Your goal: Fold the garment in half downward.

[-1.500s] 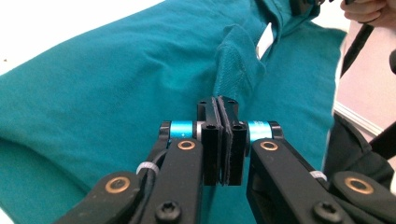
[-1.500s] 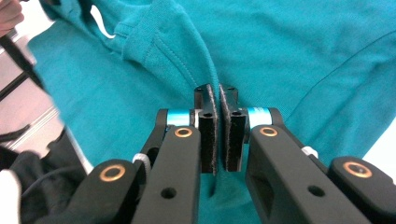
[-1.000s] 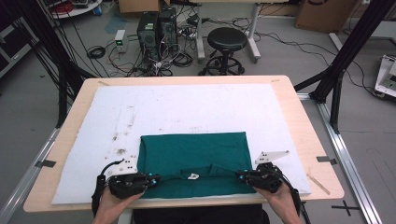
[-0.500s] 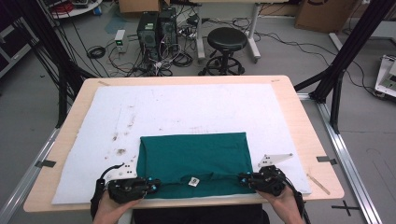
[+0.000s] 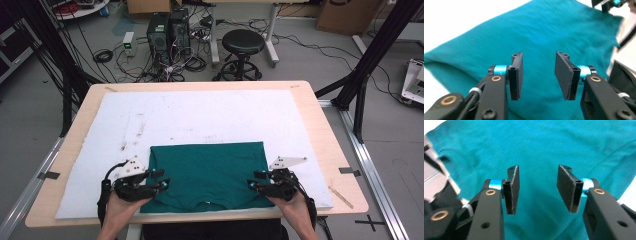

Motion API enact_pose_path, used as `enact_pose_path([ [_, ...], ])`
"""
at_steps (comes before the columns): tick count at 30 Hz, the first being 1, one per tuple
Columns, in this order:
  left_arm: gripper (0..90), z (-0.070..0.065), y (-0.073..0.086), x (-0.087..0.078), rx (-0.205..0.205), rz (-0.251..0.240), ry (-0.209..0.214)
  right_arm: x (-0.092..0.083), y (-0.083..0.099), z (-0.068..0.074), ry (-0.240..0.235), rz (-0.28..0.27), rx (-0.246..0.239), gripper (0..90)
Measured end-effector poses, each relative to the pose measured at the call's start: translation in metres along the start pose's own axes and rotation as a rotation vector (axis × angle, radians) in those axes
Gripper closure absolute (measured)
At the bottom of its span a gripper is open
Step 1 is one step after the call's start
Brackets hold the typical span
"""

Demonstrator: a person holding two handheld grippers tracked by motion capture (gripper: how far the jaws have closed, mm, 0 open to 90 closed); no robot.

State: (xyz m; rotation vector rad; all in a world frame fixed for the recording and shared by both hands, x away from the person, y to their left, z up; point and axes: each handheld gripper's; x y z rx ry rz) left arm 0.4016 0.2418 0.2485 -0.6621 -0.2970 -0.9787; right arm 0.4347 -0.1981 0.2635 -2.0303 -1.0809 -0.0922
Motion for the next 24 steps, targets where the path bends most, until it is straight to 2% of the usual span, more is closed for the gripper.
enact_pose_path([
  [3, 52.0, 0.013, -0.01, -0.002, 0.009, -0.001, -0.022, 0.002, -0.008, -0.008, 0.028, -0.022, 0.023, 44.4],
  [9, 49.3, 0.041, -0.028, -0.005, 0.004, 0.002, -0.117, 0.006, -0.02, -0.028, 0.063, -0.044, 0.085, 34.6],
  [12, 49.2, 0.055, -0.032, -0.003, -0.032, -0.006, -0.144, 0.007, -0.024, -0.038, 0.084, -0.066, 0.106, 31.3],
  [15, 49.2, 0.072, -0.032, 0.004, -0.087, 0.016, -0.138, 0.006, -0.029, -0.045, 0.117, -0.083, 0.114, 31.2],
  [17, 49.1, 0.083, -0.03, 0.009, -0.125, 0.015, -0.131, 0.005, -0.034, -0.049, 0.134, -0.09, 0.117, 31.2],
  [22, 49.2, 0.103, -0.022, 0.022, -0.175, 0.047, -0.185, 0.004, -0.044, -0.052, 0.18, -0.107, 0.097, 31.0],
  [24, 49.2, 0.105, -0.02, 0.025, -0.174, 0.059, -0.197, 0.004, -0.044, -0.053, 0.184, -0.109, 0.104, 31.0],
])
Point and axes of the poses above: each handheld gripper's, and its own axes: x roughly forward along the jaws, y roughly out of its underside, z roughly to its left, and after that the axes turned 4 degrees about x, right-handed
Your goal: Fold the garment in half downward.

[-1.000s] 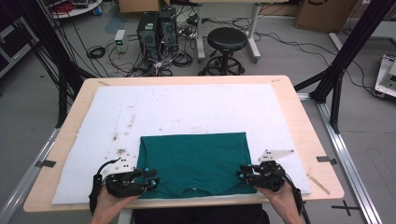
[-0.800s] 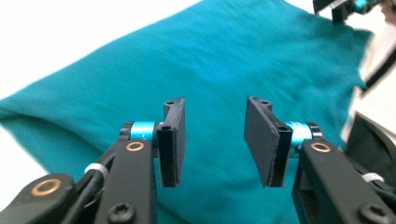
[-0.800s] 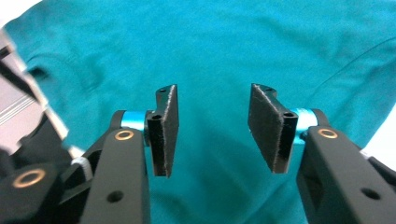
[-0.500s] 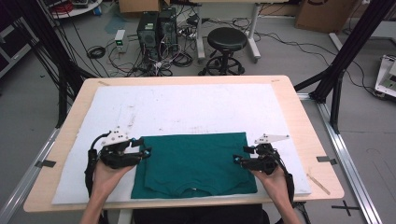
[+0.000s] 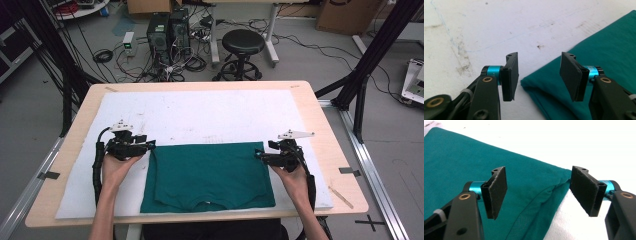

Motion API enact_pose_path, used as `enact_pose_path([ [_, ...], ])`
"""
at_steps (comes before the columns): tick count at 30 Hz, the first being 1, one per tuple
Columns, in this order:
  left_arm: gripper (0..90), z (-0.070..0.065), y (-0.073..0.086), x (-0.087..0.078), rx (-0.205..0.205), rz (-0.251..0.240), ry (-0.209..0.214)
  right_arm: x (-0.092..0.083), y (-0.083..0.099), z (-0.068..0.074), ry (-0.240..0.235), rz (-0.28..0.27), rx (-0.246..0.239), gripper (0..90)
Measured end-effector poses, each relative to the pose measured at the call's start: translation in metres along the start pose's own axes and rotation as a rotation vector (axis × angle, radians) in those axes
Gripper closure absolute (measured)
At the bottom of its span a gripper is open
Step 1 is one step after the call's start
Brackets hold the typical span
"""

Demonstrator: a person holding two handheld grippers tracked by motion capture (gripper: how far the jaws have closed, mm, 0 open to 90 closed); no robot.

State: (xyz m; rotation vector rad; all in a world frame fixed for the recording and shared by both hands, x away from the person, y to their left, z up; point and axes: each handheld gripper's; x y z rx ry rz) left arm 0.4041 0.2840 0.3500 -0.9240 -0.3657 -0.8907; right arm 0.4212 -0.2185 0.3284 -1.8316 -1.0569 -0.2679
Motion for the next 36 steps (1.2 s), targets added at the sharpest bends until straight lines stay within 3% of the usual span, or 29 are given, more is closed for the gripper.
enact_pose_path([
  [4, 49.2, -0.003, 0.001, 0.006, 0.03, 0.022, -0.017, 0.002, 0.003, -0.002, 0.007, 0.005, 0.004, 31.0],
  [10, 49.4, -0.004, 0.005, 0.016, 0.035, 0.064, -0.035, 0.006, 0.006, -0.005, 0.015, 0.025, 0.015, 31.0],
  [29, 50.8, -0.001, 0.012, 0.029, 0.036, 0.14, -0.022, 0.011, 0.006, -0.009, 0.049, 0.033, 0.03, 31.0],
  [32, 55.6, -0.003, 0.012, 0.028, 0.058, 0.141, -0.007, 0.012, 0.006, -0.01, 0.059, 0.028, 0.048, 31.0],
  [34, 60.8, -0.006, 0.012, 0.029, 0.082, 0.145, -0.013, 0.012, 0.005, -0.012, 0.081, 0.017, 0.067, 31.2],
  [36, 68.8, -0.008, 0.012, 0.029, 0.09, 0.145, 0.007, 0.014, 0.005, -0.016, 0.121, -0.004, 0.097, 31.5],
])
Point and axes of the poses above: each handheld gripper's, and its own axes: x roughly forward along the jaws, y roughly out of its underside, z roughly to its left, and after that the axes turned 4 degrees about x, right-handed
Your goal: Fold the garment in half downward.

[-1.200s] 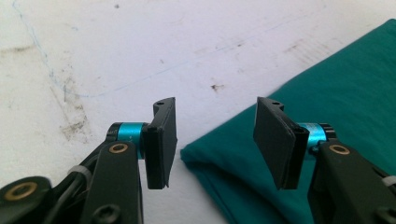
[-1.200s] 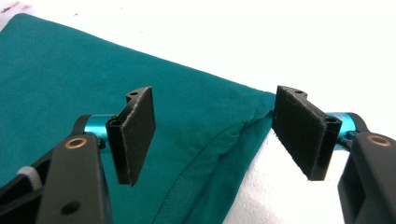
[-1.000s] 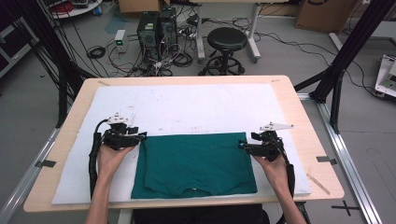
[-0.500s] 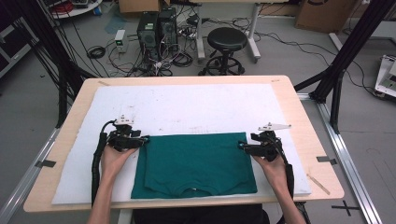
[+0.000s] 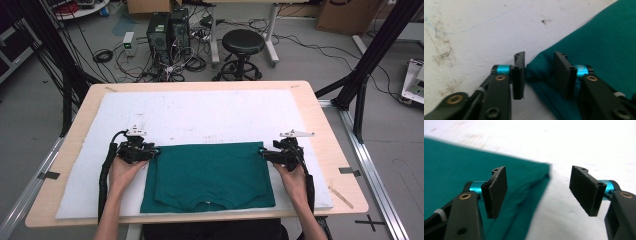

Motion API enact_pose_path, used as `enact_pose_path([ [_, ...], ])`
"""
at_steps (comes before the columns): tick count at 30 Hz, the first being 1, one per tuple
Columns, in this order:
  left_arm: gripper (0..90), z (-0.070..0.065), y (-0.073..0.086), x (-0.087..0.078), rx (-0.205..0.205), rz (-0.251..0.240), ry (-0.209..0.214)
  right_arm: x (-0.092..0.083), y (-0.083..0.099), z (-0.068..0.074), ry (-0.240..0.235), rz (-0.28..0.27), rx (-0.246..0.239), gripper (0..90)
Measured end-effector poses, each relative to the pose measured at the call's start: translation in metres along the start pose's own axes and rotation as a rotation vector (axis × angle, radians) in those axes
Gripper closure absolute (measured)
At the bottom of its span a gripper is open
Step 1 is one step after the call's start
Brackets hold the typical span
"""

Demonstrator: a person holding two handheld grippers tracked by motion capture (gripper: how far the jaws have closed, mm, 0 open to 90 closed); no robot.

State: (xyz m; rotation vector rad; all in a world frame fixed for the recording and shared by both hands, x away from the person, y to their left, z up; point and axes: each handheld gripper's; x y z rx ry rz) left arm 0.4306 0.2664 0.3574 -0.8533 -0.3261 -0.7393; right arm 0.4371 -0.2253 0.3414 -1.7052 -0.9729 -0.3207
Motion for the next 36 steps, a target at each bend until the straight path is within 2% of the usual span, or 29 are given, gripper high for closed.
enact_pose_path([
  [3, 76.8, -0.001, 0.001, 0.0, -0.006, -0.01, 0.012, 0.005, -0.003, -0.008, -0.026, 0.0, 0.045, 31.6],
  [6, 78.5, 0.0, 0.004, 0.0, -0.02, -0.026, 0.022, 0.011, -0.005, -0.011, -0.066, 0.012, 0.052, 33.1],
  [10, 78.7, 0.0, 0.004, 0.0, -0.022, -0.033, 0.02, 0.024, -0.008, -0.011, -0.077, 0.045, 0.036, 34.5],
  [13, 78.7, 0.001, 0.006, 0.001, -0.028, -0.044, 0.027, 0.034, -0.01, -0.009, -0.065, 0.09, 0.007, 38.9],
  [19, 78.7, 0.0, 0.006, 0.0, -0.023, -0.043, 0.024, 0.039, -0.011, 0.001, -0.033, 0.092, -0.037, 48.5],
  [25, 79.1, -0.001, 0.004, 0.001, -0.017, -0.039, 0.013, 0.039, -0.01, 0.007, -0.057, 0.113, -0.069, 75.8],
  [27, 79.3, -0.003, 0.003, 0.002, -0.013, -0.042, 0.004, 0.039, -0.01, 0.007, -0.061, 0.113, -0.074, 78.4],
  [31, 79.6, -0.005, -0.002, 0.008, -0.016, -0.048, -0.019, 0.04, -0.013, 0.003, -0.041, 0.098, -0.071, 80.1],
  [34, 79.6, -0.005, -0.008, 0.014, -0.032, -0.051, -0.031, 0.042, -0.016, -0.001, -0.011, 0.09, -0.061, 80.1],
  [36, 79.6, -0.006, -0.017, 0.022, -0.026, -0.044, -0.05, 0.044, -0.02, -0.003, 0.02, 0.081, -0.064, 80.1],
])
Point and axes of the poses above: each handheld gripper's, and its own axes: x roughly forward along the jaws, y roughly out of its underside, z roughly to its left, and after that the axes turned 4 degrees about x, right-handed
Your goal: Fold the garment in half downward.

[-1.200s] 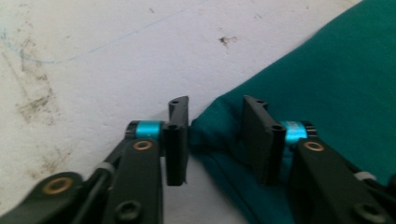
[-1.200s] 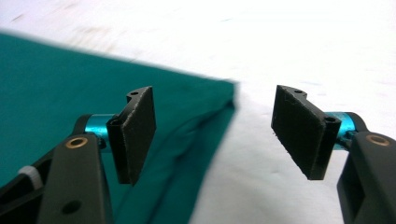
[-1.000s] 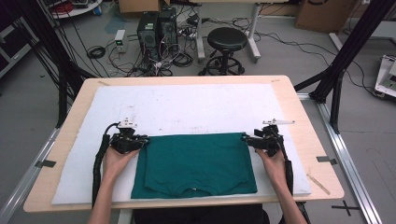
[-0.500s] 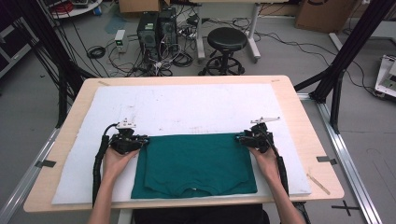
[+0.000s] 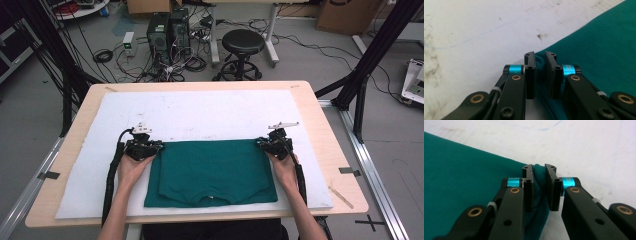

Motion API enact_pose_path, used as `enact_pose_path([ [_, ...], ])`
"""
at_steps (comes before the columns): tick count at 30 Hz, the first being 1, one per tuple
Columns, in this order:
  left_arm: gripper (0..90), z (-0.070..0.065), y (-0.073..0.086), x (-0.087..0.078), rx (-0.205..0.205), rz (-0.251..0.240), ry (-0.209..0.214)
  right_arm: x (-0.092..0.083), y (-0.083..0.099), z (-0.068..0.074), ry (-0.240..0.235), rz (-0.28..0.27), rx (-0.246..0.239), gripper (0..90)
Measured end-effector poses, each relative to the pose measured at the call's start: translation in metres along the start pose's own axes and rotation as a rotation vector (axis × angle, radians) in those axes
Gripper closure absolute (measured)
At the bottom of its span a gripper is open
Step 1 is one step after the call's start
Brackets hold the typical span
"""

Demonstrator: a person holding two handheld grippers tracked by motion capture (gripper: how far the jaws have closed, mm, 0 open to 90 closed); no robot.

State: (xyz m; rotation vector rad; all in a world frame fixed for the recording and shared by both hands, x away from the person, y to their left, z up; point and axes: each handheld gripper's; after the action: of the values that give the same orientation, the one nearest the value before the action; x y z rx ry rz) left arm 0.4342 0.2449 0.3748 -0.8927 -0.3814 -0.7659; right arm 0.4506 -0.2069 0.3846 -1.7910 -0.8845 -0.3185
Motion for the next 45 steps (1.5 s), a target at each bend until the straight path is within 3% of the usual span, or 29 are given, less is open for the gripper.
enact_pose_path([
  [4, 79.5, -0.001, -0.013, 0.012, 0.012, 0.018, -0.027, 0.005, -0.006, -0.008, 0.033, -0.002, 0.025, 80.0],
  [11, 79.2, 0.004, -0.019, 0.023, -0.05, -0.005, -0.017, 0.013, -0.02, -0.02, 0.062, 0.01, 0.054, 79.3],
  [13, 78.5, 0.004, -0.018, 0.022, -0.048, -0.002, -0.017, 0.014, -0.02, -0.02, 0.061, 0.011, 0.065, 77.8],
  [14, 77.2, 0.005, -0.018, 0.022, -0.046, -0.001, -0.024, 0.014, -0.02, -0.019, 0.065, 0.009, 0.066, 74.7],
  [17, 62.1, 0.005, -0.019, 0.02, -0.038, 0.009, -0.034, 0.011, -0.017, -0.017, 0.109, 0.012, 0.05, 49.1],
  [19, 54.7, 0.002, -0.019, 0.016, -0.025, 0.009, -0.017, 0.007, -0.015, -0.017, 0.091, 0.009, 0.056, 38.2],
  [22, 40.8, -0.005, -0.021, 0.007, 0.004, 0.002, -0.035, 0.0, -0.012, -0.014, 0.061, 0.001, 0.054, 30.7],
  [25, 36.6, -0.012, -0.021, -0.006, 0.027, -0.045, -0.062, -0.013, -0.007, -0.009, 0.051, -0.041, 0.025, 26.4],
  [27, 33.3, -0.015, -0.019, -0.015, 0.026, -0.064, -0.055, -0.022, -0.004, -0.007, 0.036, -0.067, 0.015, 25.9],
  [30, 31.3, -0.017, -0.013, -0.027, -0.012, -0.103, -0.01, -0.035, 0.003, -0.004, 0.03, -0.104, 0.016, 24.6],
  [35, 29.7, -0.025, 0.001, -0.049, -0.028, -0.139, -0.007, -0.052, 0.02, -0.001, -0.014, -0.157, 0.026, 22.4],
  [38, 29.7, -0.033, 0.01, -0.059, -0.013, -0.162, 0.006, -0.061, 0.032, 0.002, -0.037, -0.192, 0.043, 21.9],
  [41, 29.7, -0.037, 0.019, -0.071, -0.014, -0.177, 0.032, -0.069, 0.038, 0.006, -0.061, -0.203, 0.03, 21.6],
  [45, 29.8, -0.043, 0.026, -0.079, 0.034, -0.17, 0.052, -0.081, 0.04, 0.01, -0.063, -0.224, 0.01, 21.6],
])
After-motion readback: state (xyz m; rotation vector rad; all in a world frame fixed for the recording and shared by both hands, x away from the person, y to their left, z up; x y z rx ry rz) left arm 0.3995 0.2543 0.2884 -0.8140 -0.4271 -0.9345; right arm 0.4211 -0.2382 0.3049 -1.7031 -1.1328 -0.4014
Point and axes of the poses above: each handheld gripper's, and its own axes: x roughly forward along the jaws, y roughly out of its underside, z roughly to its left, and after that the axes turned 4 degrees about x, right-handed
